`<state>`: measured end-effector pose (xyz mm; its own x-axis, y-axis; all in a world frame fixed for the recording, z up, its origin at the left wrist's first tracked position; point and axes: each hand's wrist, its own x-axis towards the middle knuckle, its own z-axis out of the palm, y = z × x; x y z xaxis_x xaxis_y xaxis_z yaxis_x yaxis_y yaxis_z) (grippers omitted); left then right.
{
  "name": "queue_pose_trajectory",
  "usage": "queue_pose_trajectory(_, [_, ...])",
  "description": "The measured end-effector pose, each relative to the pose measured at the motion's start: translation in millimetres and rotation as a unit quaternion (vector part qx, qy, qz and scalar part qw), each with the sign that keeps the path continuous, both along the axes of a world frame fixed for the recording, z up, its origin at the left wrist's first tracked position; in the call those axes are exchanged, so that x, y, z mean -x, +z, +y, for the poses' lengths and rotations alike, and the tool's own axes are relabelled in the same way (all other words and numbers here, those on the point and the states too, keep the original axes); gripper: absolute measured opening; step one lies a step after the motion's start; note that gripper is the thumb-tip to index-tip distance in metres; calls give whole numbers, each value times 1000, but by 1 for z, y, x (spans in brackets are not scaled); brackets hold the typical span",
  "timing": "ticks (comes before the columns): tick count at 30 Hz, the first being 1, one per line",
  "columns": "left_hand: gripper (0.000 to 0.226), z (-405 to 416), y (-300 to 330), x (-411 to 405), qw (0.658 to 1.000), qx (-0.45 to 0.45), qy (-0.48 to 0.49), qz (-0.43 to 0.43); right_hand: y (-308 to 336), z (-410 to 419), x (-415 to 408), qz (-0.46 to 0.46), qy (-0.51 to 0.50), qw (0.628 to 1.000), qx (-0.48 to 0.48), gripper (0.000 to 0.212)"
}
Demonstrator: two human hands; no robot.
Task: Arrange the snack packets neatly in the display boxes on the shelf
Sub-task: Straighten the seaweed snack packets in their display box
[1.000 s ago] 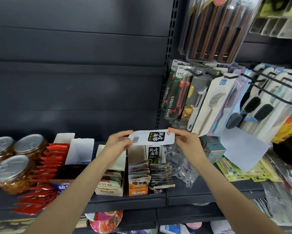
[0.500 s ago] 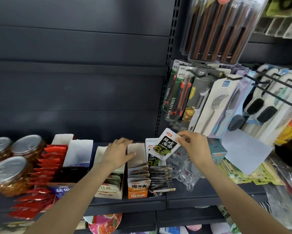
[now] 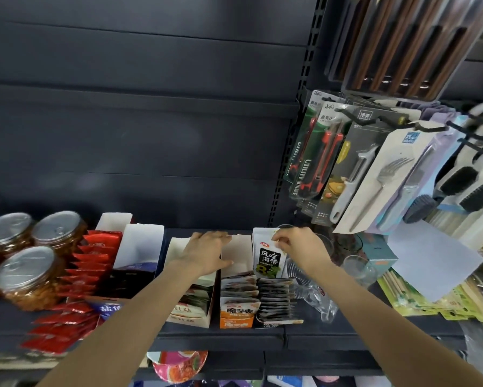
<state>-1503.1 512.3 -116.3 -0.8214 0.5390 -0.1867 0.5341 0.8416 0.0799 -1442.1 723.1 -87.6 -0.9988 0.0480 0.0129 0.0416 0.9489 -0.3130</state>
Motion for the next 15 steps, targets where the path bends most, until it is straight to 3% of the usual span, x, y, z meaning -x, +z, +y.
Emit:
queue_pose_trajectory(5, [68, -1, -3, 2, 1000, -5, 1, 2, -17, -3, 12, 3, 6, 999, -48, 23])
queue_pose_trajectory(10, [66, 1, 3, 0, 1000, -22, 7, -9, -31, -1, 15, 66, -22, 996, -50, 19])
queue_pose_trajectory(15, [60, -2, 10, -14, 997, -73, 1, -1, -28, -3, 12, 67, -10, 997, -22, 27])
